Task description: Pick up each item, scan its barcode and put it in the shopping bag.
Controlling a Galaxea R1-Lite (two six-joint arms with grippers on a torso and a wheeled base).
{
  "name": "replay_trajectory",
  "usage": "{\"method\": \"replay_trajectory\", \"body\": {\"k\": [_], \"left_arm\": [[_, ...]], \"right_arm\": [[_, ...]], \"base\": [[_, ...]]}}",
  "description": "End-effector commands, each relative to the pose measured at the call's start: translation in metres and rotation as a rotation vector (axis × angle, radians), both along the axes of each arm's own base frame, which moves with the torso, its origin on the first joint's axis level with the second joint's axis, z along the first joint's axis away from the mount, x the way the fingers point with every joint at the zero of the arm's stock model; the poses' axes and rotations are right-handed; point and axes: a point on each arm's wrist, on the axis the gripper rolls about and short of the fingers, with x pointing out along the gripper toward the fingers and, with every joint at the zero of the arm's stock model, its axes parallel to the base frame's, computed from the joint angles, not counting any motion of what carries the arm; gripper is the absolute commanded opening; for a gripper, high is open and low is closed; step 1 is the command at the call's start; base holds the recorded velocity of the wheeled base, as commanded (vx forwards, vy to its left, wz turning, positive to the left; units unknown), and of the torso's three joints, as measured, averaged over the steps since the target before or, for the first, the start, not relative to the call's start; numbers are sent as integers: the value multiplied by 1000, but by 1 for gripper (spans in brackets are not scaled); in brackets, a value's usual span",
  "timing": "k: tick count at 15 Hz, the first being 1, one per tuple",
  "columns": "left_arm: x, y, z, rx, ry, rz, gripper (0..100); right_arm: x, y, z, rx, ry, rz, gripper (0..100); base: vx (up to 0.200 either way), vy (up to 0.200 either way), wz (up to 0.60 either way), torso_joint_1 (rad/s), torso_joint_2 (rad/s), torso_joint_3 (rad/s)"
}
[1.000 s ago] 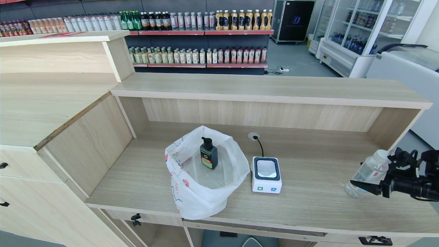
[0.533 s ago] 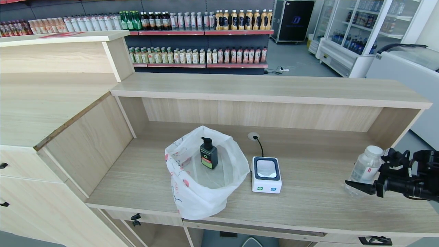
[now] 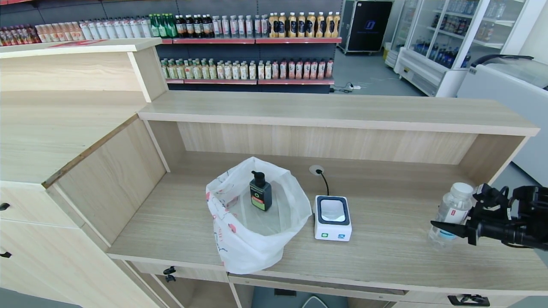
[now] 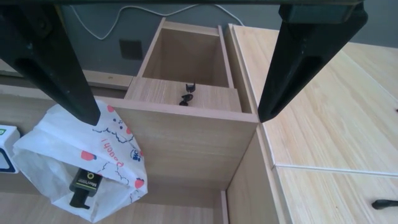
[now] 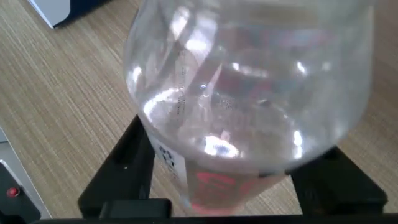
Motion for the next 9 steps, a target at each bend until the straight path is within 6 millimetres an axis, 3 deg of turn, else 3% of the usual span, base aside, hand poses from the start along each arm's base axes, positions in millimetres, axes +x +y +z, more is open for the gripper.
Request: {"method": "replay_trajectory", "body": {"k": [1, 2, 4, 9], "left_arm": [[0, 0, 0, 0, -1, 1, 100], [0, 0, 0, 0, -1, 1, 100], [0, 0, 0, 0, -1, 1, 100], [0, 0, 0, 0, -1, 1, 100]], "right_arm": [[1, 0, 3, -4, -9, 1, 0], [2, -1, 7, -11, -21, 1, 0], [-3, 3, 36, 18, -31, -24, 0], [-21, 44, 151, 349, 56, -92, 0]], "base": [[0, 0, 0, 0, 0, 0], [0, 0, 0, 0, 0, 0], [0, 0, 0, 0, 0, 0], [0, 0, 0, 0, 0, 0]]}}
